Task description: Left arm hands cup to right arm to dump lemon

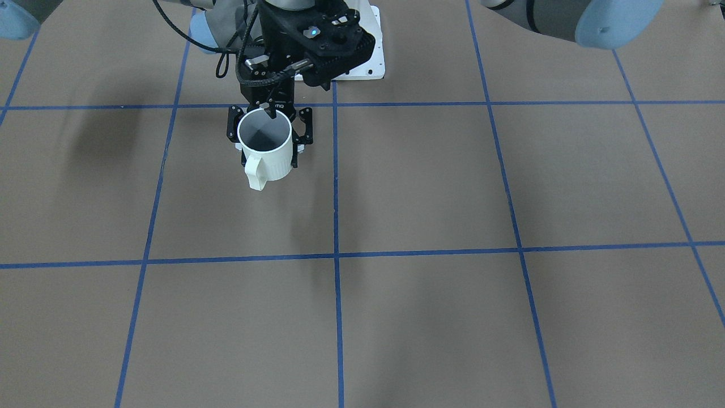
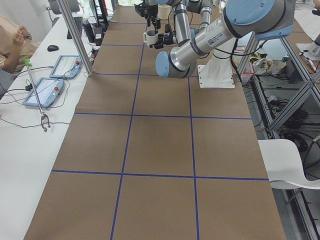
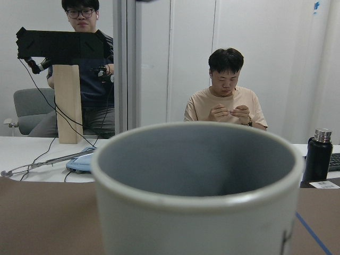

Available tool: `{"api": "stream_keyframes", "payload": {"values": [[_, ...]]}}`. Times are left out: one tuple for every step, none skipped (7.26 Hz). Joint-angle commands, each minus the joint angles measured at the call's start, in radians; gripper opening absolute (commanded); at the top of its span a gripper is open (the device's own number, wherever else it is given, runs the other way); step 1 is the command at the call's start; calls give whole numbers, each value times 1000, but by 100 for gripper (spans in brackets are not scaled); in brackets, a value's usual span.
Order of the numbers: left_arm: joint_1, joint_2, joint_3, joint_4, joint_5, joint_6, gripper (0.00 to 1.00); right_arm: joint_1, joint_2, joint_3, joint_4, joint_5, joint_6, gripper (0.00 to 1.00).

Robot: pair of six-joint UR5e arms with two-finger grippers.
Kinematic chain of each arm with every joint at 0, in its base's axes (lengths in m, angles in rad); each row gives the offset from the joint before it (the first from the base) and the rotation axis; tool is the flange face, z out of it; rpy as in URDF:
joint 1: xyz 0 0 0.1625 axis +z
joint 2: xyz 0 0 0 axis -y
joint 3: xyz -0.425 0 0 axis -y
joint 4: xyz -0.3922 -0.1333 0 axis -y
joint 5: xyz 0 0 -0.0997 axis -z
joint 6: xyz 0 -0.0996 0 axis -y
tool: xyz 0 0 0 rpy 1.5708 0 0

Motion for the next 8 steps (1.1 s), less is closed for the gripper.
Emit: {"api": "stream_keyframes", "payload": {"values": [[34,-4,3,-16,-13,23,99,-3,6,8,11,-2,0,30],[30,-3,0,-9,-63,18,100,-3,12,9,13,-1,0,30],[33,0,7,9,-59,-2,100,-3,14,11,13,-1,1,30],[34,0,7,23,-41,-11,100,-5,14,12,13,-2,1,31],[34,2,15,23,-16,-14,100,-5,14,15,13,-4,3,32],[33,0,23,26,-18,-17,100,-8,12,18,13,-4,3,32],[31,2,26,24,-16,-16,99,-11,12,23,13,-5,3,32],[30,0,30,23,-18,-17,94,-12,12,25,14,-7,1,33]]}}
